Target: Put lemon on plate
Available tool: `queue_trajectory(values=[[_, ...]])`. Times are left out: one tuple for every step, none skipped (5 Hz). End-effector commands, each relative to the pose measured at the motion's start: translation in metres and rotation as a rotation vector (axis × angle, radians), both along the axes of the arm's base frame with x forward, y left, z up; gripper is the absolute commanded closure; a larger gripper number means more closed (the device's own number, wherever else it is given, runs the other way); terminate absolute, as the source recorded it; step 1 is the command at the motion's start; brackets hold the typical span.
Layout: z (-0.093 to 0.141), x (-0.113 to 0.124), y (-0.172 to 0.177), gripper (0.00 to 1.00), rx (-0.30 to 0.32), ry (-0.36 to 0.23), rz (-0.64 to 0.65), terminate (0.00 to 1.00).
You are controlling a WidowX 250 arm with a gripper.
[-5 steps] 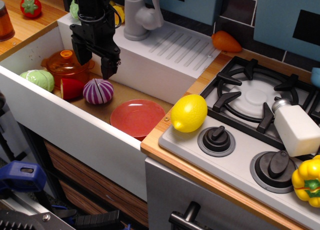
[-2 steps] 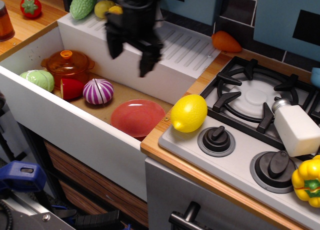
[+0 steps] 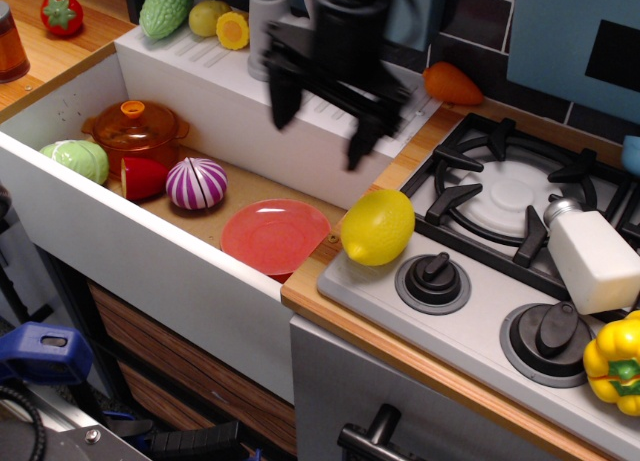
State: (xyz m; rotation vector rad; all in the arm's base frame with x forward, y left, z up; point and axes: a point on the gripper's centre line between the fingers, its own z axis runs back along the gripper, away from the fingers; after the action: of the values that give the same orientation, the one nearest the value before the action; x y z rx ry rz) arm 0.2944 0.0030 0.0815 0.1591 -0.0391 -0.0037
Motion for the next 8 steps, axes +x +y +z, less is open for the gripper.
queue_trajectory(values=[[0.024, -0.005, -0.024, 0.00, -0.047, -0.062, -0.009, 0.00], [0.023, -0.010, -0.030, 0.00, -0.072, -0.050, -0.014, 0.00], [0.012, -0.011, -0.030, 0.00, -0.088, -0.066, -0.022, 0.00], [-0.002, -0.009, -0.029, 0.00, -0.100, -0.088, -0.032, 0.00], [-0.011, -0.006, -0.027, 0.00, -0.120, -0.101, -0.043, 0.00], [-0.020, -0.004, -0.026, 0.00, -0.138, -0.111, -0.044, 0.00], [-0.029, -0.003, -0.028, 0.00, -0.166, -0.114, -0.033, 0.00], [-0.038, -0.006, -0.031, 0.00, -0.189, -0.113, -0.007, 0.00]])
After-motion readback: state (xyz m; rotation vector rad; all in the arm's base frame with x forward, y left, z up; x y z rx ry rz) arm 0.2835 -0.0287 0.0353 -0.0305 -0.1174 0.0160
